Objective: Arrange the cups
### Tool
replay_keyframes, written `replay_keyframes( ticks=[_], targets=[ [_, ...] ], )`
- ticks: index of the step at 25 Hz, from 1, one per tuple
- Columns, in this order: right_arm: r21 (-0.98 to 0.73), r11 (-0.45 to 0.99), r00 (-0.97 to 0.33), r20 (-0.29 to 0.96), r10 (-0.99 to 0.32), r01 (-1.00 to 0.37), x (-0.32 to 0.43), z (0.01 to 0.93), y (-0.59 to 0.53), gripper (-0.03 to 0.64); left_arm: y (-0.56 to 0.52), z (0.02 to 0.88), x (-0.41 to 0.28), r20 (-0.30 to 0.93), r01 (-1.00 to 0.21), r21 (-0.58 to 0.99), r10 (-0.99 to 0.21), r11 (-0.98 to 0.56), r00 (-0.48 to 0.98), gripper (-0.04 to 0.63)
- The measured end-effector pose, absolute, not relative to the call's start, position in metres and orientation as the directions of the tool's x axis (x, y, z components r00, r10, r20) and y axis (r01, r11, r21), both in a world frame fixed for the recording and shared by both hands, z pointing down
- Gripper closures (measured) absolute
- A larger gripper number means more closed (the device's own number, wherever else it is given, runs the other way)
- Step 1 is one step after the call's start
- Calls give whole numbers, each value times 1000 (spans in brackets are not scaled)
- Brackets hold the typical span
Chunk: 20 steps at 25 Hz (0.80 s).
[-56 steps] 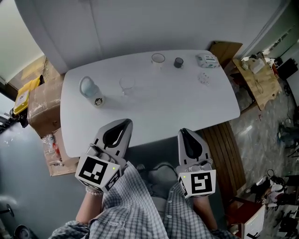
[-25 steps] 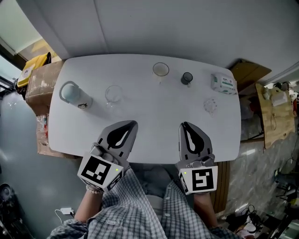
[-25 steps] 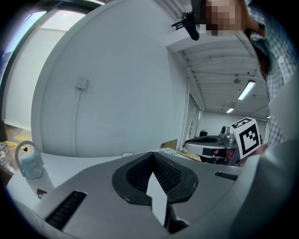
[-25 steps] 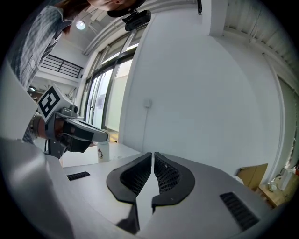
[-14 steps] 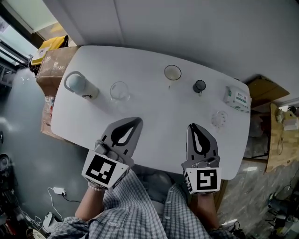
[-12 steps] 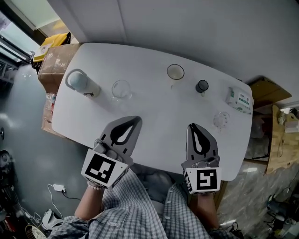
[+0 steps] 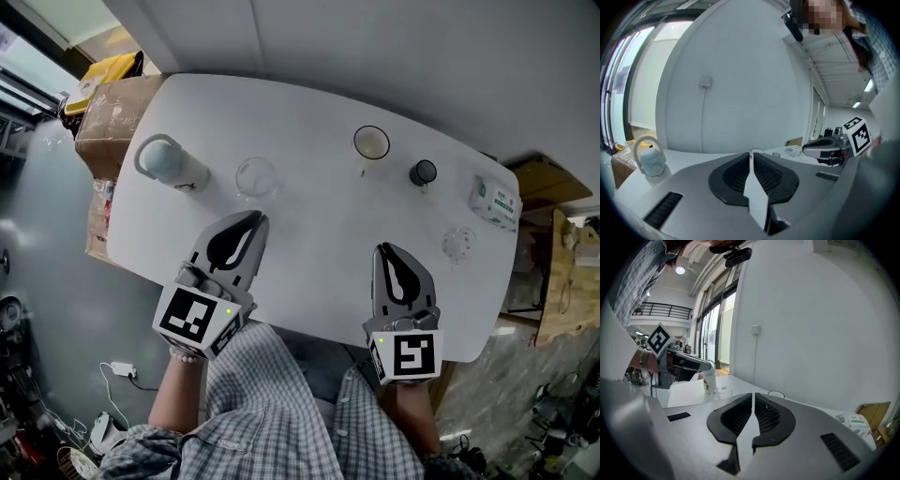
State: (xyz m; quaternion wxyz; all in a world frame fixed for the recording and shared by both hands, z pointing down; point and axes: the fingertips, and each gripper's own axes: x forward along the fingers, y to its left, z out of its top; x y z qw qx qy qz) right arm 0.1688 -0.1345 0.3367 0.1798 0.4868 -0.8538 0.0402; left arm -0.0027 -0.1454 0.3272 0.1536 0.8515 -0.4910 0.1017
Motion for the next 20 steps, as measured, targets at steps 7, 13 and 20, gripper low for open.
replay_keyframes(
  ticks=[7,13,20],
  targets=[
    [100,523,-454,376,-807,-847,156,344,-146,584,-162,384,-50,450,-903,154,-785,-402,426,559],
    [101,529,-447,415,-792,-843,145,352,-149,584,-167,444,-79,572,-911,151,-717,-384,398,485],
    [110,539,-447,435,-782,-835,133,358,-151,584,-180,487,-89,655,-906,105,-657,-411,374,486]
  ],
)
